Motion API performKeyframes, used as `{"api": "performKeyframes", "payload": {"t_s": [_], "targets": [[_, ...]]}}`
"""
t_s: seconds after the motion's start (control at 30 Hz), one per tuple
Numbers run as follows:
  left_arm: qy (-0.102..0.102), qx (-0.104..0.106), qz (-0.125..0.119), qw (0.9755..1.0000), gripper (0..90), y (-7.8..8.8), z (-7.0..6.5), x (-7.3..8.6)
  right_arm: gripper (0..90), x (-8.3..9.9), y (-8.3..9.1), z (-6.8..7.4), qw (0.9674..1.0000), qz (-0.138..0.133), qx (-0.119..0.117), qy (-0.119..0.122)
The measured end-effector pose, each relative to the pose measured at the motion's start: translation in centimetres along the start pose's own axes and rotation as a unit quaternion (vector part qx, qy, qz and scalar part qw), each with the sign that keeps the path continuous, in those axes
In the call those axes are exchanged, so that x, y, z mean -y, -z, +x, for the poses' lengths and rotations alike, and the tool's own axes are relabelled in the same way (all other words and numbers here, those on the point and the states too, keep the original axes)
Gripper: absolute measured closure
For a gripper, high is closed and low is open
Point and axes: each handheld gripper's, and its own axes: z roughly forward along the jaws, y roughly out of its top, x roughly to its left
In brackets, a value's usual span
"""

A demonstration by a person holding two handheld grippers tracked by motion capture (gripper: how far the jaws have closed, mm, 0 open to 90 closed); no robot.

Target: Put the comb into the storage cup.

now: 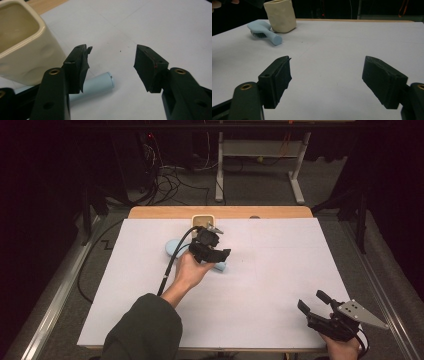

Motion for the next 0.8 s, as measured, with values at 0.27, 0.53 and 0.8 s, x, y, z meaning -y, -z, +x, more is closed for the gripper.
{"api": "performKeyframes", "payload": {"t_s": [0.27, 0.53, 0.8], "targets": [[-0.013, -0.009, 0.046, 0.9988, 56.3, -2.1, 0.3, -1.4, 23.5, 0.0, 0.1, -0.1, 1.0000, -0.003, -0.002, -0.001], [0.003, -0.018, 0.098, 0.9950, 68.8, -4.7, 0.8, -1.6, 23.5, 0.0, 0.2, 0.0, 1.0000, -0.005, -0.004, 0.000], [0.021, -0.016, 0.135, 0.9906, 80.1, -6.7, 1.2, -1.1, 23.5, 0.0, 0.1, 0.0, 1.0000, -0.003, -0.006, 0.003]]}}
